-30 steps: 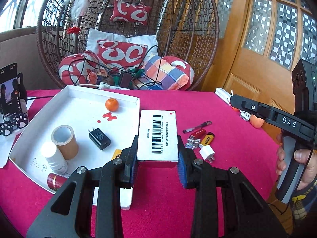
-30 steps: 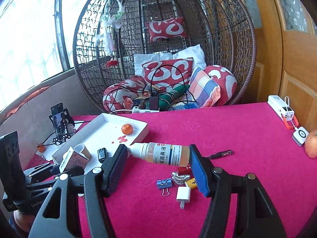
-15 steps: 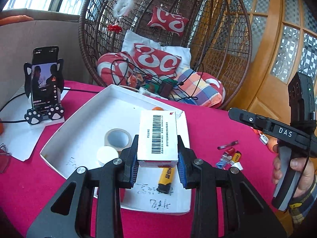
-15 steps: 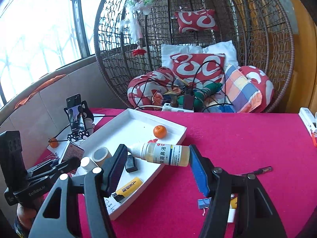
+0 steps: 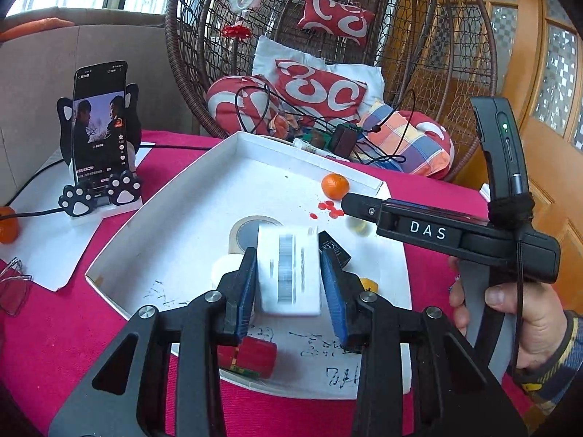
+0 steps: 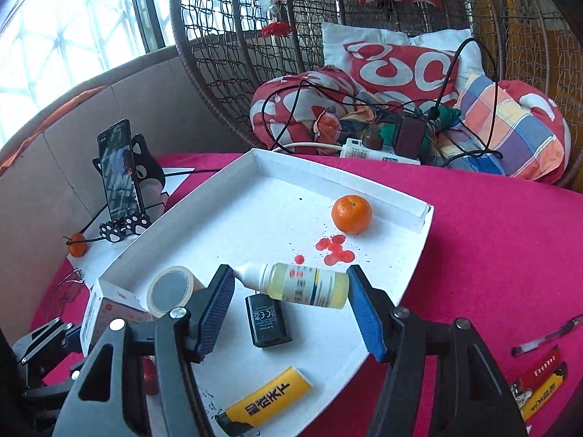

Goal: Organize rigid objects
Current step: 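Open the left gripper releasing the box while the right releases the eye-drop bottle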

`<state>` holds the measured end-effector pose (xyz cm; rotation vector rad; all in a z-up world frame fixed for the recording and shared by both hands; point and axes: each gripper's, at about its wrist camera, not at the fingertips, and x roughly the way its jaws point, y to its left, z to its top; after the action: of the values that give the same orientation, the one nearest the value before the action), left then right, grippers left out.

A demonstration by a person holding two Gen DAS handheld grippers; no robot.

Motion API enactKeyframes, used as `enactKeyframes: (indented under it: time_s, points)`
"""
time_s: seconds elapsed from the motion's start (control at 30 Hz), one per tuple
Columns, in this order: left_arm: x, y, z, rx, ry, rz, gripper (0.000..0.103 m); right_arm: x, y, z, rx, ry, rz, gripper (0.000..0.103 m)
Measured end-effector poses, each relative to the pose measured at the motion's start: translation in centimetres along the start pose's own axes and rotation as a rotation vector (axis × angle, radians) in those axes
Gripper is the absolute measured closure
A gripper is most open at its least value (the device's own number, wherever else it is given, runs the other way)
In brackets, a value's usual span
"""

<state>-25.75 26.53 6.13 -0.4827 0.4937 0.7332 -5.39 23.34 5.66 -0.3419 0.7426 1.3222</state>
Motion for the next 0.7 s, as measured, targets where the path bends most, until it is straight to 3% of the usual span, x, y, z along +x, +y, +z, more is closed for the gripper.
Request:
enactKeyframes:
  time_s: [0.03,0.07,0.1,0.13,0.2,0.27,0.53,0.7]
  points:
    - [-0.1,0.1,0.1,-0.006,-0.006,0.002,0.043,0.0,0.0,-0.1,0.006,-0.005,-0.007,0.035]
    - [-0.2,0.2,0.1,-0.014,-0.018,0.005,0.031,-0.2,-0.1,-0.2,0.013,-0.013,-0.014,0.022]
    - [-0.5,0.4,0.1,-0.024,-0.034,0.005,0.012,-0.4,-0.2,-0.4,0.017,-0.025,-0.018,0.017]
    - [-0.7,0.5,0.1,-0.035,-0.052,0.01,0.002,-0.8,-0.3,-0.5,0.019,-0.037,-0.023,0.015]
    - [-1.3,0.6,0.1,-0.051,-0.089,0.024,0.0,-1.6,-0.4,-0.6,0.022,-0.057,-0.032,0.014]
    - [-1.7,0.6,0.2,-0.056,-0.107,0.034,0.0,-2.9,-0.7,-0.9,0.037,-0.097,-0.039,0.0]
    - [-3.5,-0.7,0.4,-0.05,-0.15,0.012,0.0,-9.9,-2.6,-2.5,0.058,-0.269,-0.109,0.0]
    - [-5.2,-2.7,0.7,-0.028,-0.199,-0.05,0.0,-14.9,-5.6,-3.8,0.062,-0.356,-0.196,0.0]
